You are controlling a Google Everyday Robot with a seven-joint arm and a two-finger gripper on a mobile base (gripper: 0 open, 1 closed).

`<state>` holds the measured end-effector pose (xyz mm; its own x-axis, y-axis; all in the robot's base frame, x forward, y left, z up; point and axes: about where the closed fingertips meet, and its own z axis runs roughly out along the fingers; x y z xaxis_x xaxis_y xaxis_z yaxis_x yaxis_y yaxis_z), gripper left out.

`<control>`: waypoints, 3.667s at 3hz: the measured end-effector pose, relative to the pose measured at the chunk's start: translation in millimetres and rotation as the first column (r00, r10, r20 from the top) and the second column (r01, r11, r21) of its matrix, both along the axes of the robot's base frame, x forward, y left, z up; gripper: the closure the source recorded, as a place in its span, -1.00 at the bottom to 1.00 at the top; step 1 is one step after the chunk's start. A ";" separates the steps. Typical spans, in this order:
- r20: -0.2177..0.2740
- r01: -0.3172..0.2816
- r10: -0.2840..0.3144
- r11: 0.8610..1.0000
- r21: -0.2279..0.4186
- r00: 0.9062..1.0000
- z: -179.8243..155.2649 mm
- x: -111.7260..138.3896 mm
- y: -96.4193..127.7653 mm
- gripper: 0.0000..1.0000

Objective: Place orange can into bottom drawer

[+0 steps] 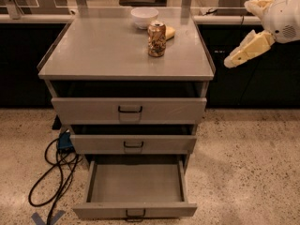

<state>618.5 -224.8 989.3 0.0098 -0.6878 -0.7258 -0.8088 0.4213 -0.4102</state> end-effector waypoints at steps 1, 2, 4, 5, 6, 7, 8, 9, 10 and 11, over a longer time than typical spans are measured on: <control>0.021 0.007 -0.008 1.000 0.019 1.000 2.6 4.6 -1.4 -1.00; 0.022 0.008 -0.008 1.000 0.020 1.000 2.6 4.8 -1.5 -1.00; -0.229 -0.040 -0.037 0.946 -0.322 0.973 -36.4 -50.2 30.9 -1.00; -0.287 -0.112 -0.010 0.907 -0.406 0.958 -48.7 -54.8 48.2 -1.00; -0.287 -0.112 -0.010 0.907 -0.406 0.958 -48.8 -54.7 48.3 -1.00; -0.282 -0.174 0.075 0.922 -0.346 0.956 -56.3 -32.3 67.2 -1.00; -0.249 -0.221 0.155 0.939 -0.264 0.956 -62.2 16.1 107.9 -1.00; -0.210 -0.186 0.154 0.972 -0.141 0.965 -64.6 49.5 132.2 -1.00; -0.153 -0.150 0.130 0.980 -0.129 0.980 -56.6 65.1 135.5 -1.00; -0.153 -0.151 0.130 0.980 -0.130 0.980 -56.7 64.8 135.4 -1.00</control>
Offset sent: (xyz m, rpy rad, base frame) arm 0.0047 -0.0074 0.0055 0.0236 -0.0312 -0.0193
